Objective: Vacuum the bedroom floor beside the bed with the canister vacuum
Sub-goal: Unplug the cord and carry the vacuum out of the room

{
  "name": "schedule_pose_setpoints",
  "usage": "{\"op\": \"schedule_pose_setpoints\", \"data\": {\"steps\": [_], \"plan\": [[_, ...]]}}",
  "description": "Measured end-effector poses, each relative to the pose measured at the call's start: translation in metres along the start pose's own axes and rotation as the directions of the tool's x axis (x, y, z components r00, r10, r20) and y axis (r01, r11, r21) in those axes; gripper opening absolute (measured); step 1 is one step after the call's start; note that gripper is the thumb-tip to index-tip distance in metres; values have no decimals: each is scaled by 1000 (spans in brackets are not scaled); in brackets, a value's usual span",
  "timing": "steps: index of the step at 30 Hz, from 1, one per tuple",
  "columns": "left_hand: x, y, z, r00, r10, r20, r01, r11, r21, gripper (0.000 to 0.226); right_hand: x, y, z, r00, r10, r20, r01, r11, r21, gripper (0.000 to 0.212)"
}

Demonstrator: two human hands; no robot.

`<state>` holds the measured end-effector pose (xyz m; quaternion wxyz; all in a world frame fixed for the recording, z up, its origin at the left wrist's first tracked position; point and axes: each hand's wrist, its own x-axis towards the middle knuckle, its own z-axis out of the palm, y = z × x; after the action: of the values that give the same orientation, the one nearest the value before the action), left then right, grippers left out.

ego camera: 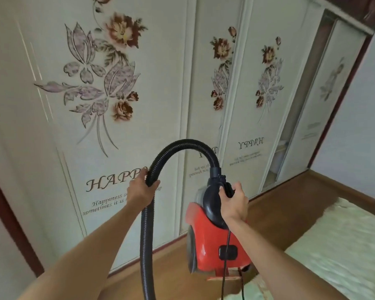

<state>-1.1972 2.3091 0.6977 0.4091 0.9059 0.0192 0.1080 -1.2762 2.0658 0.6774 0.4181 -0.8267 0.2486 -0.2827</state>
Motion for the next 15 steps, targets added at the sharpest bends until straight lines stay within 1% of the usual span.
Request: {"op": "schedule_pose_setpoints", "data": {"steps": [3, 5, 9, 15], "plan": [[38, 17, 25, 995, 87, 51, -86, 996, -24, 32, 32, -3, 0, 997, 15, -77, -16, 1000, -9, 25], [61, 29, 43, 989, 120, 81, -117, 992, -42, 30, 53, -1, 0, 993, 33, -110, -35, 999, -13, 24], [100, 53, 84, 974, 181, 137, -174, 983, -67, 31, 95, 17, 4, 980, 41, -194, -40, 999, 11, 23], [160, 91, 157, 950, 229, 212, -213, 972, -95, 35, 174, 46, 15, 964, 94, -248, -94, 995, 10, 20]]}}
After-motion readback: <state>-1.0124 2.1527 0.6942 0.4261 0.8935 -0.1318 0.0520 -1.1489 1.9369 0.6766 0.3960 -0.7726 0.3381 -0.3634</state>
